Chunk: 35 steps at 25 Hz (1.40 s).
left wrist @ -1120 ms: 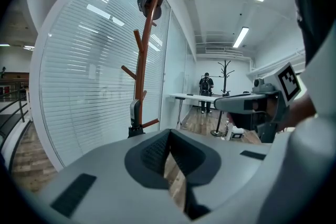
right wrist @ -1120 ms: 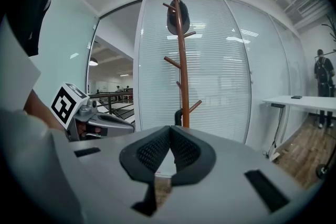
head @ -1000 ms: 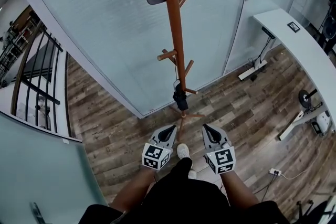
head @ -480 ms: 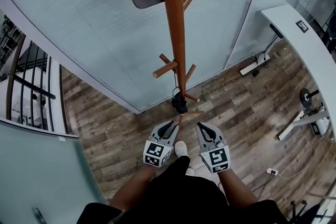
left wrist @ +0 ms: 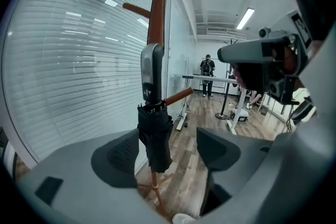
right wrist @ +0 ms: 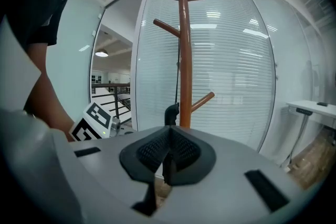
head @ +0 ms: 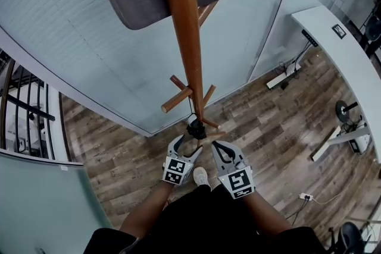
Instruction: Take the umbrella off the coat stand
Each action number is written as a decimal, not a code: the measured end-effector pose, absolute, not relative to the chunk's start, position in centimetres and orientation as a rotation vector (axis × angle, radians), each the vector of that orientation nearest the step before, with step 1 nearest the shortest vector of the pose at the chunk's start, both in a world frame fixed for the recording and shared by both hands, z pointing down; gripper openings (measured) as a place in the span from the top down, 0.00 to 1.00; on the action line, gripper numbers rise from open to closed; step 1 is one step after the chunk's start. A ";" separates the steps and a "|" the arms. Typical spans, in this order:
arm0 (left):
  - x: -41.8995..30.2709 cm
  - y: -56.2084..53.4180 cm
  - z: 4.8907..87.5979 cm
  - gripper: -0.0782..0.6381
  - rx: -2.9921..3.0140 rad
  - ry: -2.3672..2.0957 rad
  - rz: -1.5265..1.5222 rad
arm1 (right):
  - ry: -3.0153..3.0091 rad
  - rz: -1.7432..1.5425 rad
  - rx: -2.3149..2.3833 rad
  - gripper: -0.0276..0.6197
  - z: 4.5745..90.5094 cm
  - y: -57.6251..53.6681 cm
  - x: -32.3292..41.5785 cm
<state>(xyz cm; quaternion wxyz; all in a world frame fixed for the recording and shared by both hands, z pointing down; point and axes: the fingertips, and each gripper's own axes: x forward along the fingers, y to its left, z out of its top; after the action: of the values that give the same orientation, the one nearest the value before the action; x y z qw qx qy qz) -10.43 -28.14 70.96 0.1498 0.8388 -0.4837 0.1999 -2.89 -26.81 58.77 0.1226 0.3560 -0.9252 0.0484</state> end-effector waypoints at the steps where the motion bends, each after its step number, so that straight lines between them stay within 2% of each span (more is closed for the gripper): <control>1: -10.2 -28.5 71.7 0.41 2.397 -1.377 0.570 | -2.699 0.128 1.033 0.95 58.8 -26.9 -2.9; 9: -9.6 -32.3 76.1 0.40 2.311 -1.369 0.643 | -2.633 0.169 0.979 0.95 60.6 -28.6 -1.0; 18: -8.6 -35.0 76.9 0.38 2.257 -1.421 0.592 | -2.633 0.195 0.863 0.95 61.9 -27.6 -0.9; 23: -8.7 -35.1 76.4 0.48 2.264 -1.471 0.576 | -2.596 0.252 0.886 0.95 64.6 -28.8 0.6; 35: -8.6 -34.3 73.4 0.52 2.275 -1.460 0.546 | -2.552 0.386 0.856 0.95 69.1 -28.1 1.7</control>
<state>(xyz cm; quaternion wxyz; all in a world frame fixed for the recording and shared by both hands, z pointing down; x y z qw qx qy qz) -8.64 -34.29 73.45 0.1908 0.8098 -0.5196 0.1944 1.70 -28.10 69.08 0.2094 0.3078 -0.9177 0.1388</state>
